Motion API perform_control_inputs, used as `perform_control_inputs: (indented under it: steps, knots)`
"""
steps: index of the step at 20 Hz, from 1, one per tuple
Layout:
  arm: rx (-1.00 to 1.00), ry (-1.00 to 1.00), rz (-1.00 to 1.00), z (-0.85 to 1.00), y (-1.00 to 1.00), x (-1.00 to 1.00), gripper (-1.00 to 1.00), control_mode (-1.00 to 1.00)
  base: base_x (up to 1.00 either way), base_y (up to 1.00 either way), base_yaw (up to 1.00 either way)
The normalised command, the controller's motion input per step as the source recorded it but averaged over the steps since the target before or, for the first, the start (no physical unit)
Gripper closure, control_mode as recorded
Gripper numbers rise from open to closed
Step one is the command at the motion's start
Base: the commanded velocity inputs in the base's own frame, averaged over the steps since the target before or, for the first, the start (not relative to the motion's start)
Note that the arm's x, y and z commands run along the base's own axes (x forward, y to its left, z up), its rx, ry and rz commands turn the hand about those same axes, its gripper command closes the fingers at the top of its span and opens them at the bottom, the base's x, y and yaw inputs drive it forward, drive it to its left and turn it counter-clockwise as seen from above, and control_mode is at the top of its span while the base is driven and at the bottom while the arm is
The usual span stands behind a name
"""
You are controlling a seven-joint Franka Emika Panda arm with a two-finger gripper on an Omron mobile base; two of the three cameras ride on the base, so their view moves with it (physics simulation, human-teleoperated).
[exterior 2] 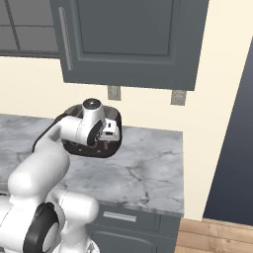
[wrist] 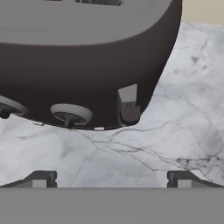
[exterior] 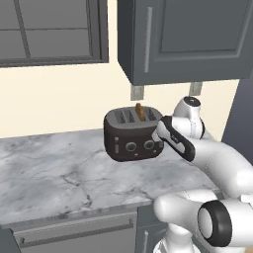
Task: Start the toaster. Once the lever pops up, take the bread to the plate on the dining counter.
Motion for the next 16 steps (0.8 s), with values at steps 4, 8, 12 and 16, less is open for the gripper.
perform_control_inputs:
  steps: [4, 8, 12, 16]
  knots:
    - [0.0, 0.0, 0.0, -0.1, 0.0, 0.19, -1.0, -1.0, 0.0, 0.0, 0.0]
    - [0.0, 0.0, 0.0, -0.07, 0.0, 0.18, -1.0, -1.0, 0.0, 0.0, 0.0]
    - [0.0, 0.0, 0.0, -0.04, 0.01, 0.14, -1.0, -1.0, 0.0, 0.0, 0.0]
    - [0.0, 0.0, 0.0, -0.12, 0.0, 0.07, -1.0, -1.0, 0.0, 0.0, 0.0]
